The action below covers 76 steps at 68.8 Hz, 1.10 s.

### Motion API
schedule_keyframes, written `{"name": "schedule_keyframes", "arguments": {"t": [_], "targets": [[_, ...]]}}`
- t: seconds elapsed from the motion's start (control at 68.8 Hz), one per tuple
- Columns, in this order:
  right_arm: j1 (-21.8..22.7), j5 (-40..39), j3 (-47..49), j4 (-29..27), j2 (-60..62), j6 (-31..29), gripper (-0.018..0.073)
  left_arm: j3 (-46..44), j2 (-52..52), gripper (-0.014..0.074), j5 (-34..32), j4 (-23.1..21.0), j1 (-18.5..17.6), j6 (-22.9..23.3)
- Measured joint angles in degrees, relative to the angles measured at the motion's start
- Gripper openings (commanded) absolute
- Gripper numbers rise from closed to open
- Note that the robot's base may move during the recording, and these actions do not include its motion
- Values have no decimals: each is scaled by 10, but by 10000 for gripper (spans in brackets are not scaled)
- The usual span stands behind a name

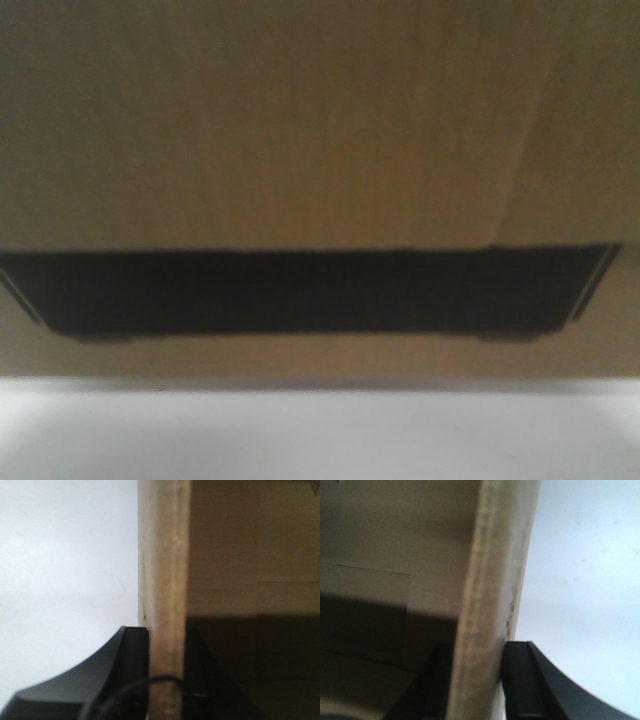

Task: Grab box from left shelf to table start
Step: 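Lower the box with both grippers onto the white table, then open both grippers and withdraw them from the box sides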

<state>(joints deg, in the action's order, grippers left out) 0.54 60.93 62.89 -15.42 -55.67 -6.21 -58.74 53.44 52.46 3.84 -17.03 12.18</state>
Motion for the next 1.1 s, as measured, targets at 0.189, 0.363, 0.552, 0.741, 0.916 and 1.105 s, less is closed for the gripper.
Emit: {"name": "schedule_keyframes", "arguments": {"t": [0.189, 0.363, 0.552, 0.741, 0.916, 1.105], "targets": [[1, -39, -27, -3, -63, -16, 58, -1, 90, -93, -4, -20, 28, 1], [1, -69, -36, -12, -105, -26, 58, -12, 138, -93, -5, -38, 49, -1], [1, -90, -36, -20, -117, -28, 100, -24, 170, -80, 4, -61, 71, -9], [1, -86, -36, -21, -118, -29, 410, -32, 180, 252, 9, -75, 79, -30], [1, -72, -36, -21, -120, -33, 600, -45, 189, 584, 3, -54, 87, -29], [1, -81, -34, -23, -120, -34, 603, -72, 201, 572, 27, -47, 87, -37]]}}
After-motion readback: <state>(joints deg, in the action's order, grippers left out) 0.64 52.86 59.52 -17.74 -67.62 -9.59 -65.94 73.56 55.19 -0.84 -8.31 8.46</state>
